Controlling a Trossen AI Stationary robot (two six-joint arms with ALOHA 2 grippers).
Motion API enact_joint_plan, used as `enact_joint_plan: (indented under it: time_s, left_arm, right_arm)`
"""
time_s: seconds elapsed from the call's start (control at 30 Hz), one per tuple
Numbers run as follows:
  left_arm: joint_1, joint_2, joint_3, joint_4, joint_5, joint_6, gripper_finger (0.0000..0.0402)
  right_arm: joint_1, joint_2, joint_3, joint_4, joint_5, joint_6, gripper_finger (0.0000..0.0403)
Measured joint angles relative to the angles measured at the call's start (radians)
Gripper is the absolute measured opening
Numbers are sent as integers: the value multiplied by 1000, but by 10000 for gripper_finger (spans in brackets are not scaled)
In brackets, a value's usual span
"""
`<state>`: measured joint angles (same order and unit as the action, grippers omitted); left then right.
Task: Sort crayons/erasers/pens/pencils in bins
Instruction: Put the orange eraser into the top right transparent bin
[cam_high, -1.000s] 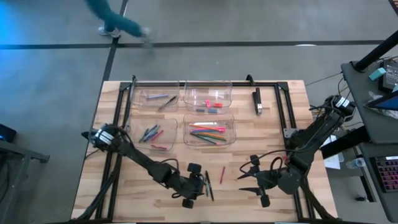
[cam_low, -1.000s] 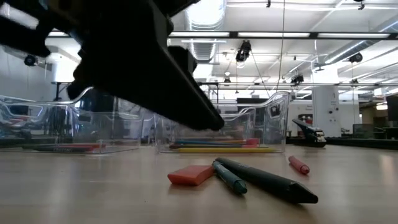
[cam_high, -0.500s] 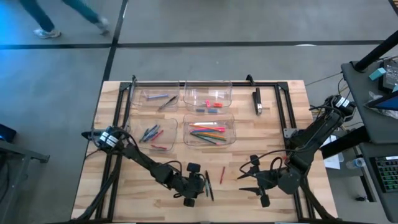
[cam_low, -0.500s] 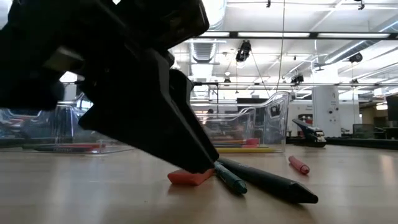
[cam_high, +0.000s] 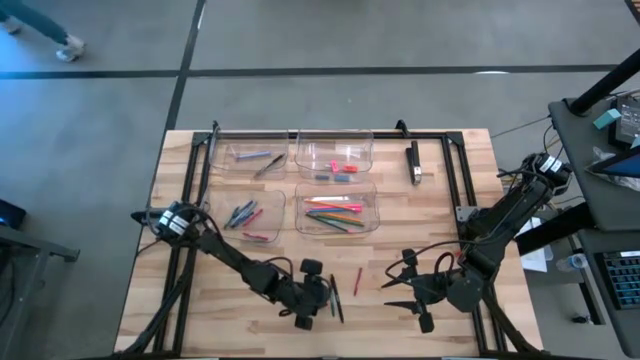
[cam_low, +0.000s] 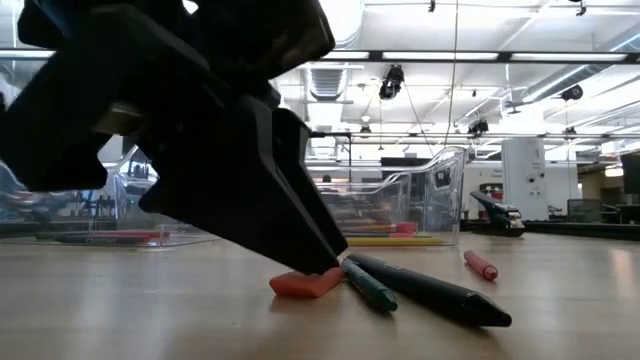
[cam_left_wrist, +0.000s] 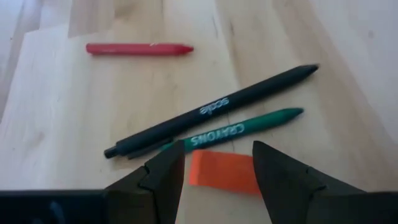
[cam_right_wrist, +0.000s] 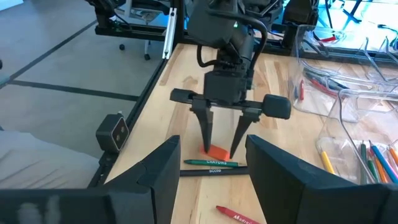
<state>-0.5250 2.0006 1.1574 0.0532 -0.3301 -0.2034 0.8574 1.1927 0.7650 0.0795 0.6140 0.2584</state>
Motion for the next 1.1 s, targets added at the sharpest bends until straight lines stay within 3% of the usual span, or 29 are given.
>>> enact_joint_plan:
  time_s: [1.1]
  left_arm:
    - [-55, 56, 12, -35, 56, -150, 173]
  right_arm:
    - [0, 2, -29, 8, 17, 11, 171]
